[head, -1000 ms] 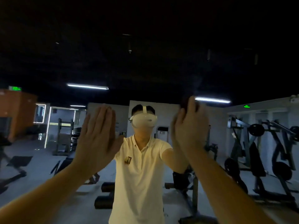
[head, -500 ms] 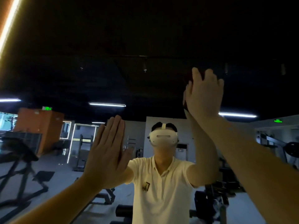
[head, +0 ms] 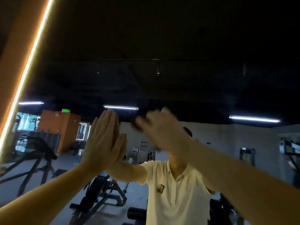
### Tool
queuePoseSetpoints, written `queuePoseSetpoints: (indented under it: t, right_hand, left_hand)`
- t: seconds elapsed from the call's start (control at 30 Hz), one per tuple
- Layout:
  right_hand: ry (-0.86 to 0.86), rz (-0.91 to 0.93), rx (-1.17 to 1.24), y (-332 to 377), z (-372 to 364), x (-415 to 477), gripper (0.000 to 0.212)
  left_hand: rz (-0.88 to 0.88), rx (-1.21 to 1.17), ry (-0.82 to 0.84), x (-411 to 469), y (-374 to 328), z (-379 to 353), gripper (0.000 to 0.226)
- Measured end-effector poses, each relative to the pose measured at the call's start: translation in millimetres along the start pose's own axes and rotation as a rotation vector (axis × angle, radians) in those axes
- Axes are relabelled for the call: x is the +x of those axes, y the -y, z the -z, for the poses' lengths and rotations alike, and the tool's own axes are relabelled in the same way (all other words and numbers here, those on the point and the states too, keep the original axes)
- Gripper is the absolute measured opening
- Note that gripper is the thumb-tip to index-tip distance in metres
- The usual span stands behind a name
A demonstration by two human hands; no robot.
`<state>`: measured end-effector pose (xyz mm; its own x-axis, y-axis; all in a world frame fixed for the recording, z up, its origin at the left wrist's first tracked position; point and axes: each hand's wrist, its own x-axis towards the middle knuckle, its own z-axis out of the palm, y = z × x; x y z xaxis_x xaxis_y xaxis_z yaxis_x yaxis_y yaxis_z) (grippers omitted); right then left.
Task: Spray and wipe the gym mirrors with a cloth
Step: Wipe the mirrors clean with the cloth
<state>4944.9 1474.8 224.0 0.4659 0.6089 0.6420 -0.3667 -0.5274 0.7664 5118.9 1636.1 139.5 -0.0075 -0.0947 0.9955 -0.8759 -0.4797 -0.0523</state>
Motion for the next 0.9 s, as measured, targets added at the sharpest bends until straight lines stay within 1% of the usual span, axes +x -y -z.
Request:
queuePoseSetpoints:
  t: [0.07,0.13,0.2,0.23,0.3,0.4,0.47,0.53,0.6,0.63,0.67,0.7,0.73,0.77,0.8,0.83,0.9]
  right_hand:
    - [-0.096,-0.314,-0.098,-55,5,42,0.046]
    - [-0.138,-0.568,-0.086,-83,9,71,0.044]
    - [-0.173,-0.669,-0.063,-73,2,87,0.044]
    - [-0.177,-0.672,-0.04,-58,-2,88,0.045]
    - [-0.145,-0.571,0.026,-9,-7,78,0.047]
    - [-0.021,-0.343,0.119,72,-19,43,0.054]
    - [0.041,-0.179,0.197,113,-20,8,0.051]
    - [0.057,0.005,0.237,126,-11,-16,0.035]
    - [0.091,0.177,0.233,108,2,-9,0.037]
    - [0.106,0.223,0.181,90,5,4,0.035]
    - [0.095,0.193,0.085,67,4,23,0.031]
    - [0.045,0.054,0.0,41,-1,45,0.033]
    - [-0.01,-0.132,-0.063,14,-3,67,0.039]
    - [-0.027,-0.297,-0.095,-6,-1,86,0.042]
    - [-0.05,-0.41,-0.097,-19,-1,99,0.042]
    - [-0.082,-0.47,-0.082,-22,-3,109,0.043]
    - [-0.145,-0.492,-0.049,-5,-12,120,0.047]
  left_hand:
    - [-0.035,0.059,0.011,0,5,-6,0.077]
    - [-0.081,0.077,0.012,-2,12,-12,0.078]
    - [-0.084,0.063,-0.002,-2,14,-12,0.079]
    - [-0.083,0.046,-0.004,-2,15,-12,0.078]
    - [-0.108,-0.025,-0.008,-3,16,-10,0.075]
    - [-0.152,-0.207,0.001,-5,25,-6,0.067]
    - [-0.146,-0.254,0.033,-8,36,0,0.063]
    - [-0.121,-0.222,0.083,-8,47,13,0.062]
    - [-0.088,-0.175,0.084,-7,56,28,0.059]
    - [-0.082,-0.138,0.07,-10,58,33,0.059]
    - [-0.068,-0.094,0.06,-13,61,35,0.061]
    - [-0.033,-0.055,0.053,-19,64,34,0.064]
    - [0.012,-0.028,0.044,-27,66,32,0.068]
    - [0.048,-0.014,0.037,-35,70,27,0.072]
    - [0.064,-0.002,0.034,-43,74,22,0.075]
    - [0.06,0.013,0.034,-49,78,17,0.078]
    - [0.016,0.056,0.038,-53,84,10,0.081]
